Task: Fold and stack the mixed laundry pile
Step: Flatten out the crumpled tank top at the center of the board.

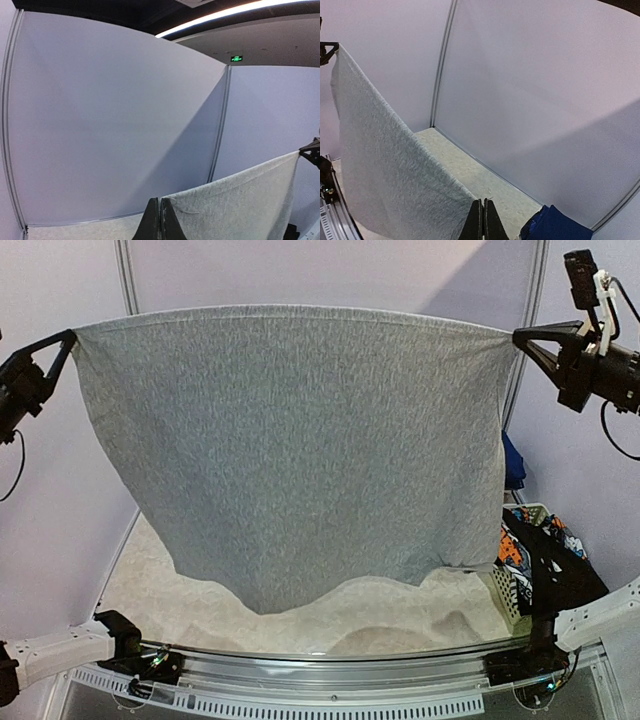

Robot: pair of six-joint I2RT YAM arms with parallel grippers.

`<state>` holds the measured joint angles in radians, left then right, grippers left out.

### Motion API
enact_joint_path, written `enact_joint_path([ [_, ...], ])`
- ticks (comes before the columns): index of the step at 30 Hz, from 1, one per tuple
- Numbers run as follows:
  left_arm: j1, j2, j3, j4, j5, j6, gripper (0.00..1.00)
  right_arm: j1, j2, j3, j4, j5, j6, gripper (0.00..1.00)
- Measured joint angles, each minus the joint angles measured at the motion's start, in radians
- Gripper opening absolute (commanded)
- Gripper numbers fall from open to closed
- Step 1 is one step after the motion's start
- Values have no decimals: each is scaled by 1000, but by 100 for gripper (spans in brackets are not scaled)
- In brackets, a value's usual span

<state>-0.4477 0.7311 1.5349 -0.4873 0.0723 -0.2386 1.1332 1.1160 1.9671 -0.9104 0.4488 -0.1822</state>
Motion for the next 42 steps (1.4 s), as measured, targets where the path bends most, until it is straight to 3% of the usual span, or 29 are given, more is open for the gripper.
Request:
enact_joint_path([
  [3, 0, 84, 28, -16, -73, 22, 0, -30, 45, 5, 23, 43, 3, 0],
  [7, 1, 259, 20, -49, -177, 38, 0, -236, 172, 2, 37, -32, 52, 0],
  [10, 24, 430, 4, -66, -233, 43, 0, -435, 352, 1, 54, -204, 104, 0],
  [14, 104, 692, -47, -40, -228, 35, 0, -595, 691, 96, 50, -401, 161, 0],
  [18, 190, 1045, -23, -8, -170, 35, 0, -664, 1103, 324, 26, -538, 196, 0],
  [22, 242, 1389, 158, -39, -128, 38, 0, -699, 1434, 558, -7, -624, 220, 2],
  [25, 261, 1540, 282, -72, -110, 43, 0, -715, 1504, 546, 6, -671, 234, 5],
  [29, 271, 1624, 422, -119, -109, 51, 0, -724, 1504, 505, 75, -710, 246, 24],
  [30, 271, 1633, 448, -121, -109, 53, 2, -724, 1504, 504, 95, -714, 250, 31],
  [32, 271, 1647, 506, -124, -118, 55, 18, -723, 1503, 504, 139, -714, 266, 42],
  [34, 271, 1654, 544, -123, -134, 58, 44, -723, 1503, 503, 188, -703, 283, 53],
  [35, 271, 1657, 557, -120, -144, 55, 59, -723, 1503, 500, 216, -692, 292, 55],
  [38, 271, 1658, 563, -119, -195, 43, 92, -722, 1503, 498, 292, -629, 333, 56],
  [39, 271, 1657, 558, -117, -209, 45, 98, -722, 1503, 498, 310, -613, 341, 56],
  [42, 269, 1621, 475, -105, -264, 31, 98, -722, 1484, 483, 349, -576, 364, 52],
])
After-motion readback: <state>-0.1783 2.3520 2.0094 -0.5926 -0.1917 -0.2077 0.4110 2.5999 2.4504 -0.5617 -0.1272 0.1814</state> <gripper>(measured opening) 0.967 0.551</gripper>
